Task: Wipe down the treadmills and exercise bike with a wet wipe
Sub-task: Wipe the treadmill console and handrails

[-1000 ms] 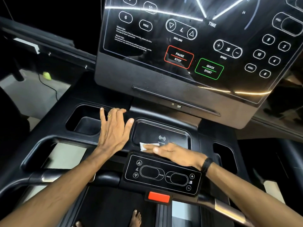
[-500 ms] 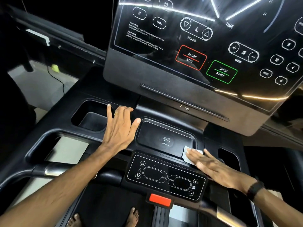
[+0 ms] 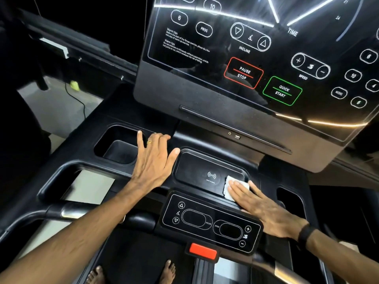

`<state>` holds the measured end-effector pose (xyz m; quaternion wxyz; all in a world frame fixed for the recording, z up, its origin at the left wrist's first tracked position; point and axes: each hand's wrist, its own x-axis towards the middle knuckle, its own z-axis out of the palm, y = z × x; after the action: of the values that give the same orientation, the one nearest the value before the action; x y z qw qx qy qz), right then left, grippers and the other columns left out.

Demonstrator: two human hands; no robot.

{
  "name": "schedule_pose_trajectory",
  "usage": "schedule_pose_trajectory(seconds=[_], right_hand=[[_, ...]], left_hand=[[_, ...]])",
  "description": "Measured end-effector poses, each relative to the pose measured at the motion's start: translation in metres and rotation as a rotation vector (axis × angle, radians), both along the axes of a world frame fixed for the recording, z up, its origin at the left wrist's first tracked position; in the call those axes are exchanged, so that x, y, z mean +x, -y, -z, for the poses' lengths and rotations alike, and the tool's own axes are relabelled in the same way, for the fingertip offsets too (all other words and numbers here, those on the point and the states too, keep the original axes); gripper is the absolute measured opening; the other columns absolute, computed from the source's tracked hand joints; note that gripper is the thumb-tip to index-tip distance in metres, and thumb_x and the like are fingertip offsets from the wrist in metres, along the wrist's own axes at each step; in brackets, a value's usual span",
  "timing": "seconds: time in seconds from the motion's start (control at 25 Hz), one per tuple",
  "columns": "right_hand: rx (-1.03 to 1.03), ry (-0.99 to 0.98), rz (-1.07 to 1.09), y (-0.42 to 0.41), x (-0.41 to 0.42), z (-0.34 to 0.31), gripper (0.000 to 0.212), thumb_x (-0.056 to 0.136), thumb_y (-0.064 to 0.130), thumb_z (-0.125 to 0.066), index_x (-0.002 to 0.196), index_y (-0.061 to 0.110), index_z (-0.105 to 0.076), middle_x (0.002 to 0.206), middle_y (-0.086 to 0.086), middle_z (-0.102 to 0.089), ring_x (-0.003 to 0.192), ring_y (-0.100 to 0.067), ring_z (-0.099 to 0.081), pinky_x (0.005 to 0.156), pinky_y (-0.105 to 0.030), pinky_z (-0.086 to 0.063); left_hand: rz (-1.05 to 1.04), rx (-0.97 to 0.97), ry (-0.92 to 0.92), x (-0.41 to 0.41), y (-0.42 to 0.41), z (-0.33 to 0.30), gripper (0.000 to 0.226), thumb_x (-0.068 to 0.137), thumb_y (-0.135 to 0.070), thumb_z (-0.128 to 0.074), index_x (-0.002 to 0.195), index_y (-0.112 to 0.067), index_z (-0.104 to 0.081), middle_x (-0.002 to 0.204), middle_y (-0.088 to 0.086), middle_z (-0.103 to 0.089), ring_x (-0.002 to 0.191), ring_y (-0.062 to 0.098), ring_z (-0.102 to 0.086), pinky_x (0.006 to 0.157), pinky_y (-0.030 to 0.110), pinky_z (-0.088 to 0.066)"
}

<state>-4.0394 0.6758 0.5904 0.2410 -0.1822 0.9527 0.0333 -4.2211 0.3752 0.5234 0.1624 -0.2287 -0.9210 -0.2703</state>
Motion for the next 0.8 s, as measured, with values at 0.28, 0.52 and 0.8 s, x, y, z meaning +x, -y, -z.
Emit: schedule_pose_trajectory(seconds=[0.28, 0.52, 0.8], right_hand=[[-0.121, -0.081, 0.027, -0.013, -0.040, 0.008, 0.062, 0.107, 0.053, -0.011, 0.160, 0.029, 0.009, 0.167, 0.010, 0.015, 0.155, -0.015, 0.008, 0.123, -0.043, 0.015], [-0.079, -0.068, -0.256, -0.008, -0.040, 0.007, 0.068, 0.106, 0.042, -0.030, 0.161, 0.024, 0.008, 0.168, 0.007, 0.014, 0.155, -0.015, 0.008, 0.123, -0.043, 0.015], [-0.039, -0.163, -0.381, 0.009, -0.056, 0.030, 0.070, 0.103, 0.024, -0.045, 0.162, 0.019, -0.006, 0.169, 0.001, 0.001, 0.155, -0.015, 0.005, 0.124, -0.042, 0.010]], left_hand=[[-0.045, -0.011, 0.018, 0.000, 0.001, -0.001, 0.054, 0.103, -0.047, -0.026, 0.125, -0.006, -0.053, 0.119, 0.010, -0.057, 0.112, 0.026, -0.055, 0.119, 0.063, -0.014], [-0.069, 0.016, 0.000, 0.000, -0.002, 0.000, 0.055, 0.104, -0.048, -0.026, 0.125, -0.006, -0.054, 0.118, 0.010, -0.057, 0.110, 0.027, -0.056, 0.120, 0.062, -0.012], [-0.123, -0.006, 0.029, 0.001, -0.004, 0.001, 0.061, 0.104, -0.053, -0.022, 0.129, -0.005, -0.051, 0.122, 0.010, -0.055, 0.112, 0.027, -0.055, 0.120, 0.061, -0.008]])
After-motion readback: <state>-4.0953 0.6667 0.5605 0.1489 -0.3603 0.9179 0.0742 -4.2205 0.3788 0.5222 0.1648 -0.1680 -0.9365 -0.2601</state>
